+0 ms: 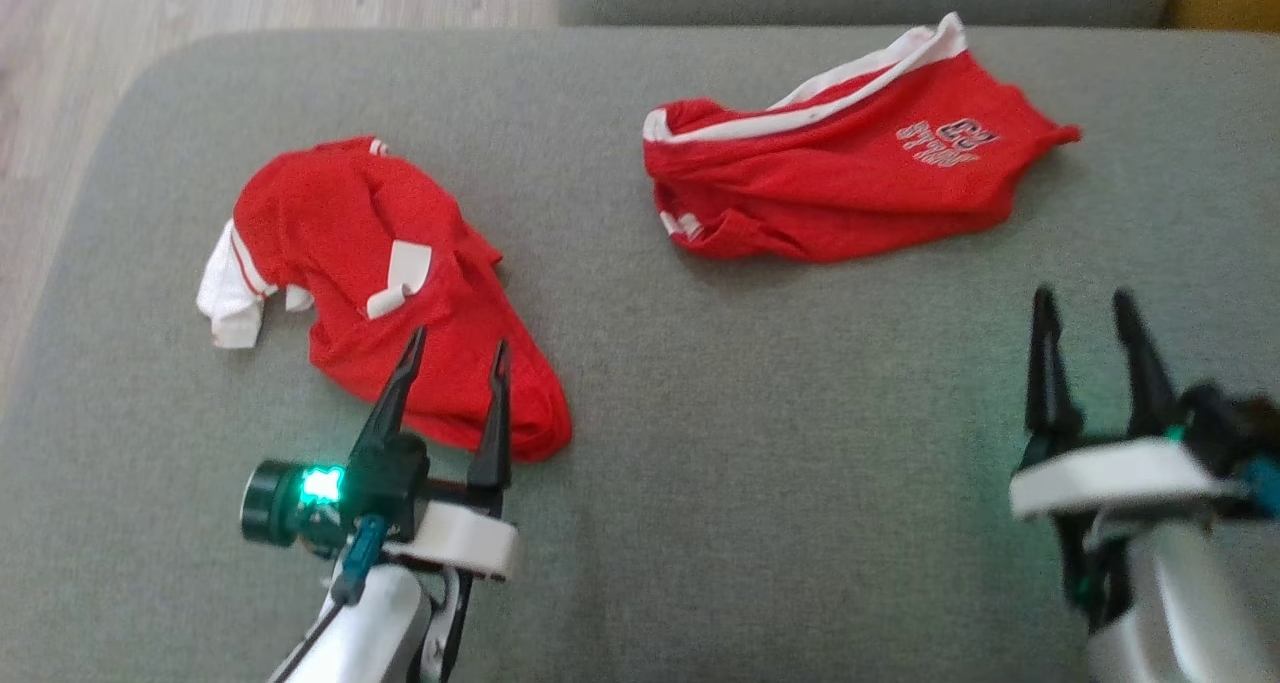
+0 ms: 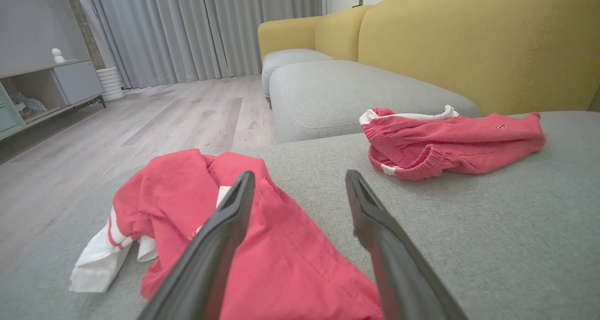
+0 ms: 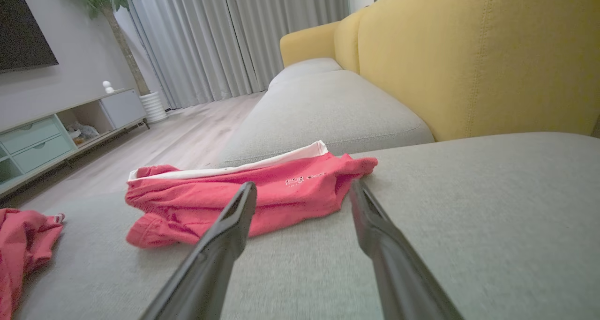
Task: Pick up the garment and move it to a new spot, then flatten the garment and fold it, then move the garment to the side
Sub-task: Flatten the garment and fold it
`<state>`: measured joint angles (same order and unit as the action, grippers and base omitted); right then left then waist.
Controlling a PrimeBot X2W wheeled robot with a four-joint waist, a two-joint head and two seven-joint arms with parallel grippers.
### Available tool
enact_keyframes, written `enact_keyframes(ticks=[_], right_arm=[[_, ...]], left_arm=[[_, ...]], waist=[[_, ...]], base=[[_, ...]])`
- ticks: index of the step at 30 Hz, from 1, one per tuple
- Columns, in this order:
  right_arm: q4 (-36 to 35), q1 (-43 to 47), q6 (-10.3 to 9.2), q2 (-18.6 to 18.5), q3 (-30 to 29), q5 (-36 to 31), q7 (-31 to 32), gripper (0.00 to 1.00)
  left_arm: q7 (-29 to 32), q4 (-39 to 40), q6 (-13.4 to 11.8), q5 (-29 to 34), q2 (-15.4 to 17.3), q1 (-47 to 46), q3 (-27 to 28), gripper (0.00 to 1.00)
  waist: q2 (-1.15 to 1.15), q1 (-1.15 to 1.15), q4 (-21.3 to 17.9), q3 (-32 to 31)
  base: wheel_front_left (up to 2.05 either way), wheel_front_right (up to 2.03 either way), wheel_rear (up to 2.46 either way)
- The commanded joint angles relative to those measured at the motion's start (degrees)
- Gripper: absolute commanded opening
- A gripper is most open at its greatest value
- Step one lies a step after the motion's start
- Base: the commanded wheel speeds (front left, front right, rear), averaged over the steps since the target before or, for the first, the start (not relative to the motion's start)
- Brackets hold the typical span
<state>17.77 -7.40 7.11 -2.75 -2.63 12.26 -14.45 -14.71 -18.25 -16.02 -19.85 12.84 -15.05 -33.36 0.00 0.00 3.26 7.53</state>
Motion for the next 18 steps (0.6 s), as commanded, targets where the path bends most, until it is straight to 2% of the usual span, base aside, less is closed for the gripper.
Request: enact_keyframes(ticks=[1, 5, 6, 10, 14, 18], right_arm=[[-1.5, -5.7, 0.37, -0.1, -0.3, -1.5, 0.8, 1.0], [1.1, -13.3, 0.37, -0.1, -5.4, -3.5, 7.5, 1.0], [1.1, -13.3, 0.37, -0.1, -5.4, -3.5, 7.5, 1.0], [4.8, -22.3, 0.37, -0.6, -10.8, -8.1, 14.4, 1.0], [12.3, -32.9, 0.37, -3.3, -17.5, -13.3, 21.1, 1.0], [19.2, -39.6, 0.37, -6.4, -22.3, -19.3, 23.6, 1.0]], left_arm=[[-0.3, 2.0, 0.7, 1.2, 0.1, -3.9, 3.0, 1.0], [-0.3, 2.9, 2.0, 2.3, -1.0, -5.5, 4.6, 1.0], [-0.3, 2.9, 2.0, 2.3, -1.0, -5.5, 4.6, 1.0], [-0.3, 3.9, 3.2, 3.6, -2.3, -6.8, 6.0, 1.0], [-0.3, 4.8, 4.8, 5.2, -3.7, -8.4, 7.3, 1.0], [-0.3, 4.9, 5.9, 6.4, -4.8, -9.6, 8.1, 1.0]], waist=[[0.0, 0.0, 1.2, 2.6], [0.0, 0.0, 2.6, 6.0], [0.0, 0.0, 2.6, 6.0], [0.0, 0.0, 4.5, 9.4], [0.0, 0.0, 7.0, 13.6], [0.0, 0.0, 8.9, 16.2]], base=[[0.0, 0.0, 0.0], [0.0, 0.0, 0.0], [0.0, 0.0, 0.0], [0.0, 0.0, 0.0], [0.0, 0.0, 0.0], [0.0, 0.0, 0.0]])
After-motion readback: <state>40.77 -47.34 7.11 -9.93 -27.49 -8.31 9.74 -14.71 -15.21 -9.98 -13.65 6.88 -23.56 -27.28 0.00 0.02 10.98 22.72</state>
